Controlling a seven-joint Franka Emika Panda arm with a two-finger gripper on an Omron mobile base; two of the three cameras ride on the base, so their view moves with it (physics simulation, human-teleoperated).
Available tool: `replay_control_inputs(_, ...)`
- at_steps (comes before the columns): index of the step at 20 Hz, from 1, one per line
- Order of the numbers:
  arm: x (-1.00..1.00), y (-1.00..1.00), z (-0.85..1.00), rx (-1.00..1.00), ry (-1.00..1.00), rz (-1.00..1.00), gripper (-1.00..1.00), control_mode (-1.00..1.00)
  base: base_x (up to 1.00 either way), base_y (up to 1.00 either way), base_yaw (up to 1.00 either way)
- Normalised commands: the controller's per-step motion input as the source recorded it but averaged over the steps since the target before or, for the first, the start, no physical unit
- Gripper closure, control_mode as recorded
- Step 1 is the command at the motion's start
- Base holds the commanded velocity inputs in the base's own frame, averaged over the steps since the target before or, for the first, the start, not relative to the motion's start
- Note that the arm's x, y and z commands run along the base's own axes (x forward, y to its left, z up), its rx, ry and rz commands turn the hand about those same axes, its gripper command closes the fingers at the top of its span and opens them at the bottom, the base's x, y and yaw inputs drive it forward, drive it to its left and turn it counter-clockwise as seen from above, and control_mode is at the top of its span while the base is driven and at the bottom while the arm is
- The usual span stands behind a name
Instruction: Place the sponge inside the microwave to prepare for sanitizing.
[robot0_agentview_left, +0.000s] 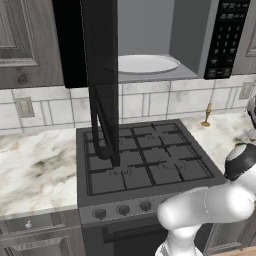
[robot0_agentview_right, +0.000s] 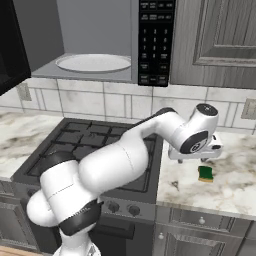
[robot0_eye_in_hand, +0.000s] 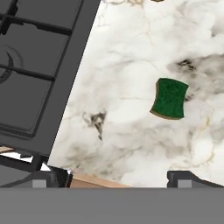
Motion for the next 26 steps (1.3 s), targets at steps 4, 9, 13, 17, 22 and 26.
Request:
replay_control_inputs(4, 0.41, -0.30, -0.38, 0.00, 0.01, 0.00, -1.00, -1.00, 0.00, 0.00, 0.00)
replay_control_inputs(9, 0.43, -0.30, -0.36, 0.00, 0.00, 0.00, -1.00, -1.00, 0.00, 0.00, 0.00)
replay_control_inputs(13, 0.44, -0.19, -0.39, 0.00, 0.04, 0.00, -1.00, -1.00, 0.00, 0.00, 0.00)
replay_control_inputs(17, 0.43, -0.26, -0.29, 0.00, 0.08, 0.00, -1.00, -1.00, 0.00, 0.00, 0.00)
replay_control_inputs(22, 0.40, -0.35, -0.20, 0.00, 0.14, 0.00, -1.00, -1.00, 0.00, 0.00, 0.00)
replay_control_inputs(26, 0.36, -0.38, -0.18, 0.00, 0.16, 0.00, -1.00, -1.00, 0.00, 0.00, 0.00)
